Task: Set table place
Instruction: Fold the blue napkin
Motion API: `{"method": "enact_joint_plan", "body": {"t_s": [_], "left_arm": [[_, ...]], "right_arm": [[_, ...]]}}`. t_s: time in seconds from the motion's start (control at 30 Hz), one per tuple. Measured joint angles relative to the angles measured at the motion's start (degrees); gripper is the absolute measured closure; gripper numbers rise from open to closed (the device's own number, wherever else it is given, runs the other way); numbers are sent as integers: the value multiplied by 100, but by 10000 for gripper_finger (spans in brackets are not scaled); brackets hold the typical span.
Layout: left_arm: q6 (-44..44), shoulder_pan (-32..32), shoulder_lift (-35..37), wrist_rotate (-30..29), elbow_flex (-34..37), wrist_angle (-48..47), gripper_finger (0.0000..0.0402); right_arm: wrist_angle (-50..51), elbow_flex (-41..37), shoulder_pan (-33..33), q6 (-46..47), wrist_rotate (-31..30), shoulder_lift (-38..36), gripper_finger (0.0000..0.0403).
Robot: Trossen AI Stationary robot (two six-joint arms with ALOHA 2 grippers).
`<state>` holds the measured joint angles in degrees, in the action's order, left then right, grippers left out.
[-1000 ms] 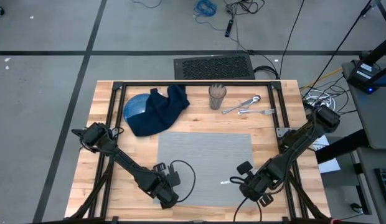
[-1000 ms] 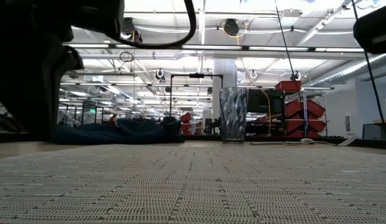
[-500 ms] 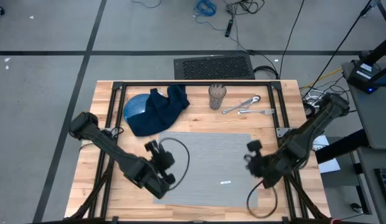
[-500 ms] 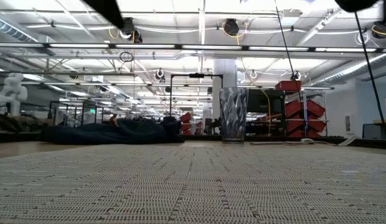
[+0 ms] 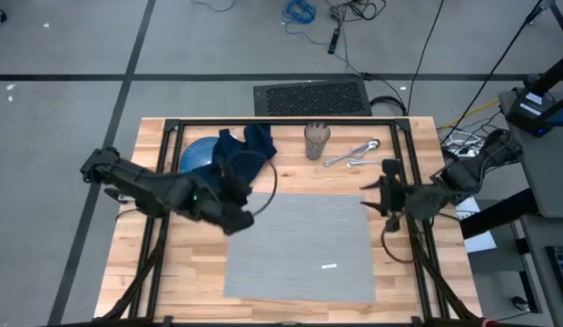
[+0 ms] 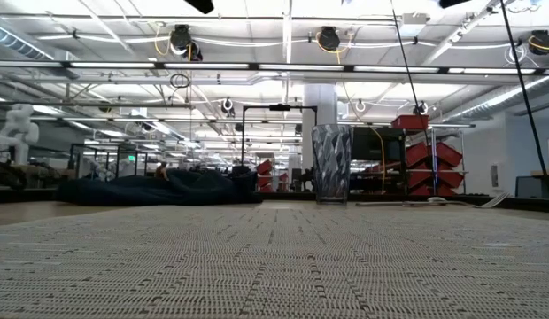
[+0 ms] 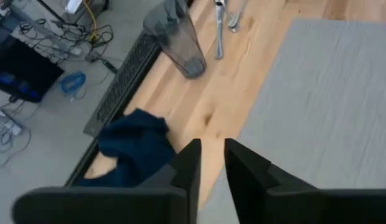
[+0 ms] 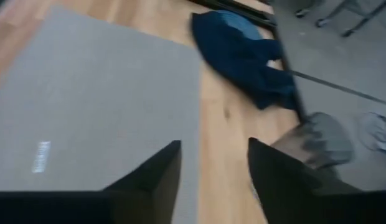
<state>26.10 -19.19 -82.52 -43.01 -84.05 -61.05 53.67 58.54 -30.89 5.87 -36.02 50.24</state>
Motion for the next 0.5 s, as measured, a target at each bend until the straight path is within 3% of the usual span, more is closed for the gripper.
{"method": "enact_joint_plan", "body": {"t_s": [0.17, 0.5], "left_arm": [[-850, 787, 17, 808, 16, 227, 303], [-2463, 2388, 63, 2287, 873, 1488, 292]], "right_arm": [[-402, 0, 684, -635, 178, 68, 188], [-1722, 0, 1729, -1890, 1860, 468, 193]]}}
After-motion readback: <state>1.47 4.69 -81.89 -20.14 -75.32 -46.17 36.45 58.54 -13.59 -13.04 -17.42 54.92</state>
